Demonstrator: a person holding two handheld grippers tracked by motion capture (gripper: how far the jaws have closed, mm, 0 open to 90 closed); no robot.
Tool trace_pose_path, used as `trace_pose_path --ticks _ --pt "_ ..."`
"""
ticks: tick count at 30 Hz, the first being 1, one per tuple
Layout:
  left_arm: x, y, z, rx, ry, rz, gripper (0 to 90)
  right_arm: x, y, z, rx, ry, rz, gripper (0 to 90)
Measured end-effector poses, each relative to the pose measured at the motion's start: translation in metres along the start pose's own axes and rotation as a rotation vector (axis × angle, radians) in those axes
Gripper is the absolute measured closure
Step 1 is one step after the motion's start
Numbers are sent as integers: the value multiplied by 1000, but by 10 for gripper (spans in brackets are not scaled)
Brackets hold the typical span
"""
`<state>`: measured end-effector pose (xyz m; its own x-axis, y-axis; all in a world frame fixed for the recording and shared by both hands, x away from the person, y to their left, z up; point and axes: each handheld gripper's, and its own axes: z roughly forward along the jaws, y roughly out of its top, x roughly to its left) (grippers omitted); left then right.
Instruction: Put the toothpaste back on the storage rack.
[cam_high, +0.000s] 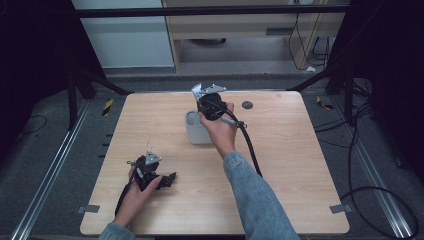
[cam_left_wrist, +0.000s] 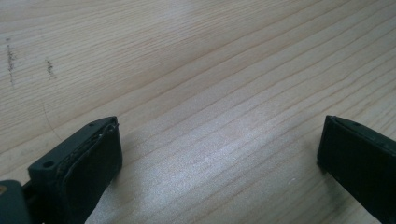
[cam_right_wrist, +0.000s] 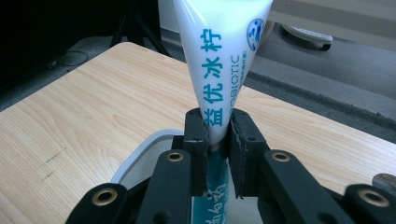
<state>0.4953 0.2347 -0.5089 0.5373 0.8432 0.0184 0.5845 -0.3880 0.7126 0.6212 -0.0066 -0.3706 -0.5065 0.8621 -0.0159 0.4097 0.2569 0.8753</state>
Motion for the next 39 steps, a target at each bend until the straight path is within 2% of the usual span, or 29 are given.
trace_pose_path --ticks 39 --pt "0 0 0 0 0 0 0 0 -16 7 62 -5 -9 785"
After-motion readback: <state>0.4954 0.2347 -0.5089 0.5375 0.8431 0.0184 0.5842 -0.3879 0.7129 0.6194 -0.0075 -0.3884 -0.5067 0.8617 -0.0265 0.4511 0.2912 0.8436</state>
